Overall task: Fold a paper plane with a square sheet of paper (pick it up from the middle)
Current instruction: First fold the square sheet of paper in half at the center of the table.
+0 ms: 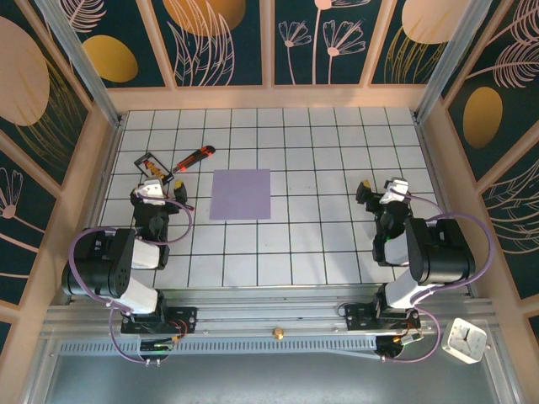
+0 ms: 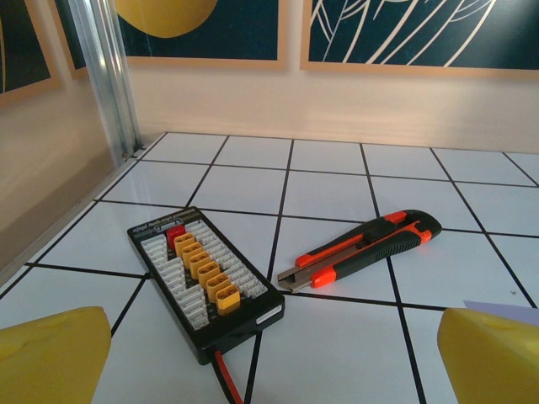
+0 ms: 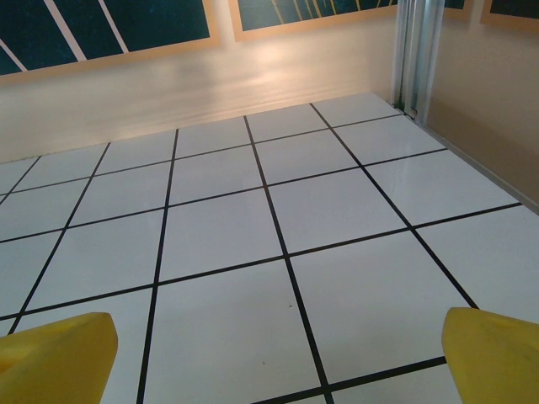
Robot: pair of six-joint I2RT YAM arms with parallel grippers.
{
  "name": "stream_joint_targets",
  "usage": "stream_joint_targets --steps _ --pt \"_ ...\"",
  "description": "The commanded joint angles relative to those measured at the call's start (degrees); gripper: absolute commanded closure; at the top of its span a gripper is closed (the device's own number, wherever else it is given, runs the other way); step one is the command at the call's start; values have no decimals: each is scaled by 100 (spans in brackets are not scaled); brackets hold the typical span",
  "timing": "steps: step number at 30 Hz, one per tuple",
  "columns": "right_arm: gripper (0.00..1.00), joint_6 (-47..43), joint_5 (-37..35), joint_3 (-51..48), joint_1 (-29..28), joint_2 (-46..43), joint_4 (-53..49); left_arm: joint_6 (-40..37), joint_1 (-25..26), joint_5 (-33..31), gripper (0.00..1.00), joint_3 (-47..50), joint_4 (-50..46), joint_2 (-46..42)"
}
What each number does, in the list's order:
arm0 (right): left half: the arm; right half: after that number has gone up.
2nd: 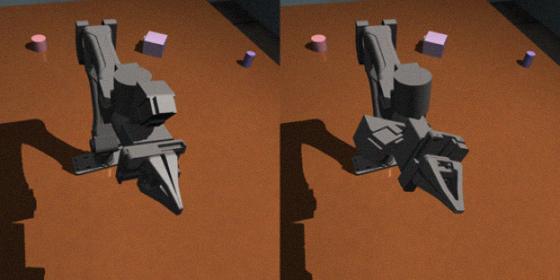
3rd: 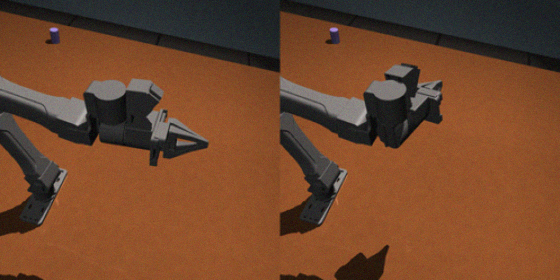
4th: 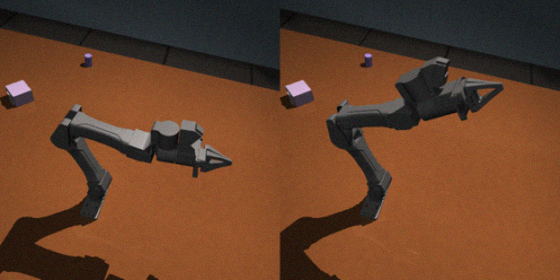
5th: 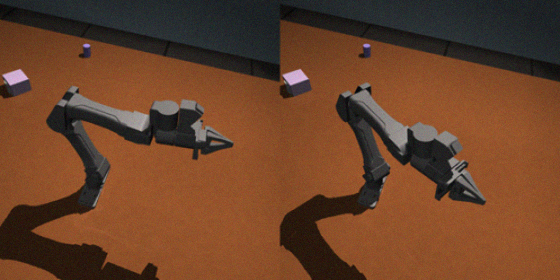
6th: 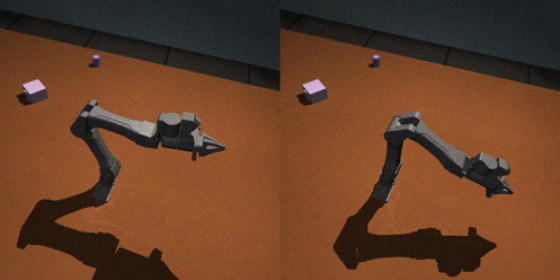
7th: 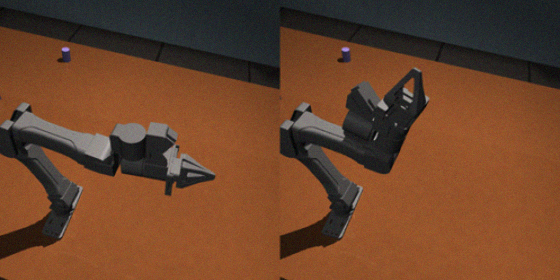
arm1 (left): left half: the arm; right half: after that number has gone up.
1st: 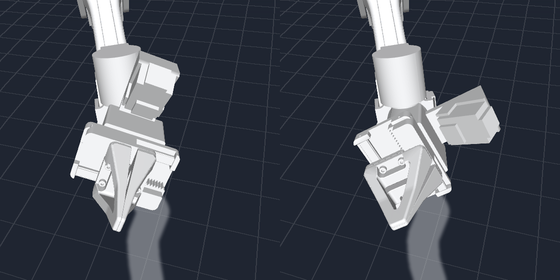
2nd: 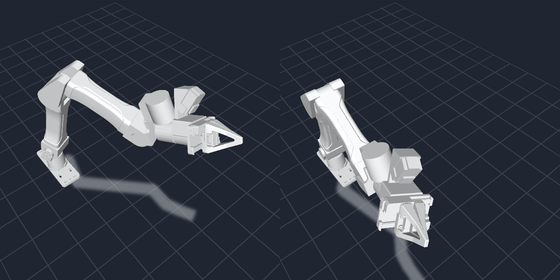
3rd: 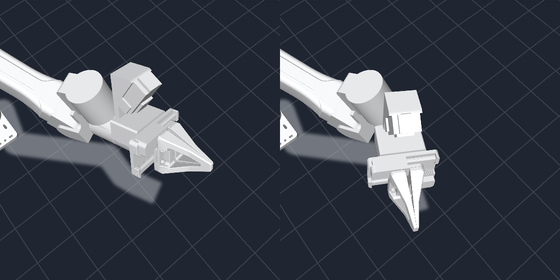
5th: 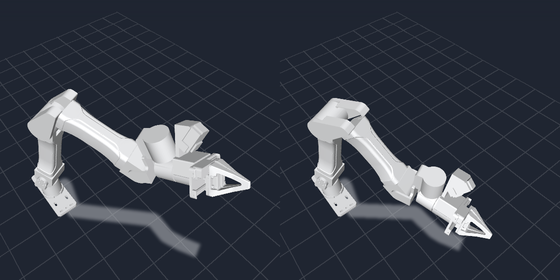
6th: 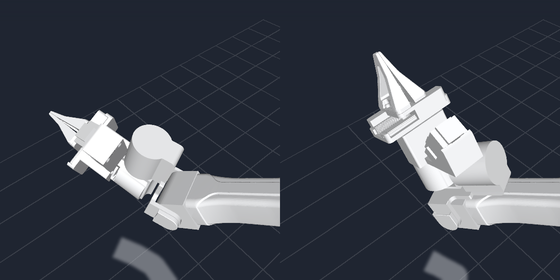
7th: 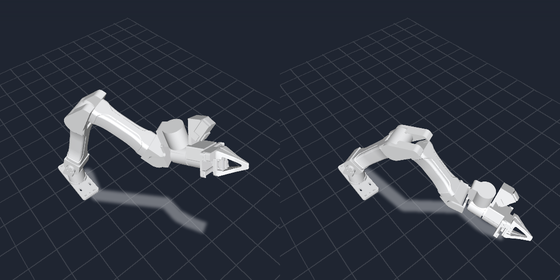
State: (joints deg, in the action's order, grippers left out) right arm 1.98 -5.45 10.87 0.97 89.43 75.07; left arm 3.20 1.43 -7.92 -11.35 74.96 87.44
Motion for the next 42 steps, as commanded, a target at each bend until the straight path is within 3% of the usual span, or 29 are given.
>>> stream_joint_targets --steps 1,5,12,18,20,22,27,30,33,36,42 --pt "1 -57 51 92 -31 35 280 -37 -3 63 1 -69 124 -15" --pt "1 -56 50 98 -29 38 276 -13 -3 9 1 -77 106 -15" --pt "1 -57 51 92 -35 35 280 404 -7 -1032 1 15 286 -16" --pt "1 -65 5 85 -35 19 290 404 -3 -1056 1 -8 256 -33" --pt "1 -61 -187 189 -89 -368 -281 480 -3 -1182 1 20 88 -213" --pt "1 -3 -132 741 -74 -1145 -1876 332 -5 -965 1 217 470 -341" --pt "3 1145 -445 1685 22 -1940 -3885 953 -3 -1490 1 -436 -2057 -1992" --pt "4 1913 -431 2189 -35 -2060 -5215 1839 -3 -943 1 -889 -3137 -2374" --pt "5 2017 -656 2602 -704 -2037 -6257 2765 124 -301 4 -1494 -4447 -2161" --pt "4 1736 -1012 2919 -1638 -2021 -6887 2840 927 -510 4 -2276 -5950 -1626" --pt "5 1828 -475 3193 -2263 -1914 -7618 3073 2382 -394 1 -3865 -8222 -235"
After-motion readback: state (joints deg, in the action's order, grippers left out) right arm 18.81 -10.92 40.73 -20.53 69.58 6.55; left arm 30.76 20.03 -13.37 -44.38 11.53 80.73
